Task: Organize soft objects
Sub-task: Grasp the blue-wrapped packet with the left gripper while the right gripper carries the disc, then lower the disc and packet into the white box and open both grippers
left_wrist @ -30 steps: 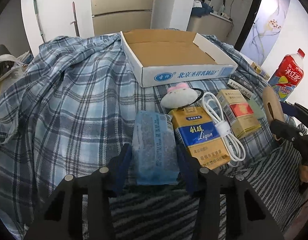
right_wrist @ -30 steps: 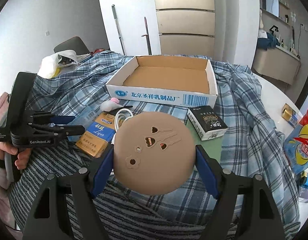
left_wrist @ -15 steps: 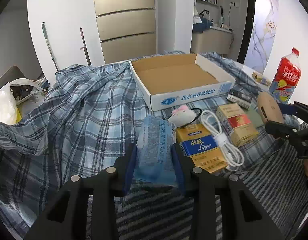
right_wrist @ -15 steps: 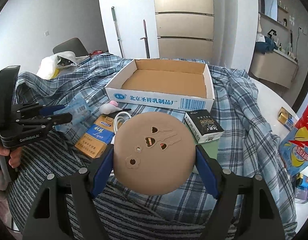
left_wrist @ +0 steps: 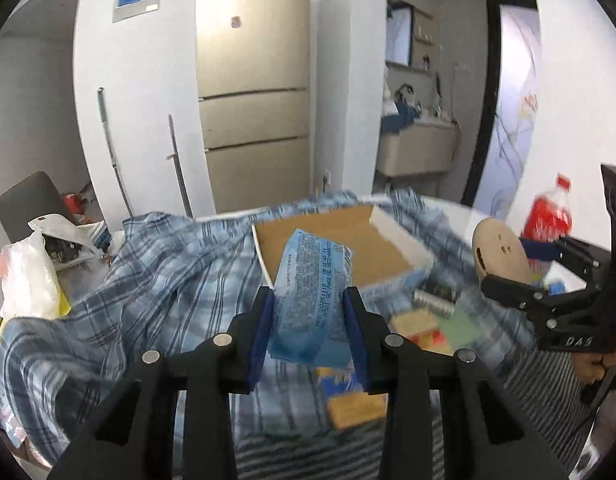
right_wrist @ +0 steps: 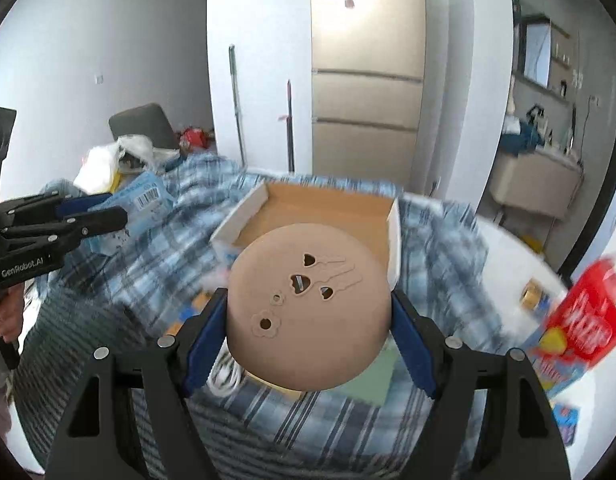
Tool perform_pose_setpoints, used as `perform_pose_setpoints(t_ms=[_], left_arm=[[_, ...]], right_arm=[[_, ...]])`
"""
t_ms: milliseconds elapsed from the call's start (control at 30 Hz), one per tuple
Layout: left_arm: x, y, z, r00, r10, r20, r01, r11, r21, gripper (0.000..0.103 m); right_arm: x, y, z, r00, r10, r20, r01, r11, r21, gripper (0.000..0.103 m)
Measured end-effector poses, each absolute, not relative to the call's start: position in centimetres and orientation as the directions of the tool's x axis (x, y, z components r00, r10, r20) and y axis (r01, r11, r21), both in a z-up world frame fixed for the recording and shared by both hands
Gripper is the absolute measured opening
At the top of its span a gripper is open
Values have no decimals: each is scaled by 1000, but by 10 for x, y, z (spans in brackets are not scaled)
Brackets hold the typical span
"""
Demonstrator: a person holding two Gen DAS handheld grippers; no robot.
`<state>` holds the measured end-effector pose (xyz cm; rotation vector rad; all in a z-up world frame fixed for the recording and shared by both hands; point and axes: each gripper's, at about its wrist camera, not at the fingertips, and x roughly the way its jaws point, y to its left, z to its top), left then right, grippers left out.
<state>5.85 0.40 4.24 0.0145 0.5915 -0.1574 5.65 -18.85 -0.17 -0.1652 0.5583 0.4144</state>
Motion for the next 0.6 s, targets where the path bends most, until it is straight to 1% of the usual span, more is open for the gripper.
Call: perform_pose_setpoints(t_ms=[67,167,233,367,467,600], left_arm=[[69,0,54,843,-132,-521,124,991,-50,38],[89,-10,68,879,-83,-469,82,996,-24,38],[105,-15,76,888,-77,-453,63,997,-46,38],[138,-21,81,884,-93,-458,41,992,-121,38],[159,-23,78,879,-100,-467,20,985,-173,38],[180,-24,66,862,-85,-500,2,986,-164,38]], right_arm=[[66,-188,8,778,328,-535,-411,911,-39,77],[90,-187,23,790,316,-525,-381,924,-17,77],[106,-186,33,802,300,-517,-356,935,-9,77],[135,-185,50,832,242,-500,-275,961,7,77],[158,-180,54,828,236,-509,-260,965,25,77],[185,-174,45,804,258,-536,-258,963,77,77]])
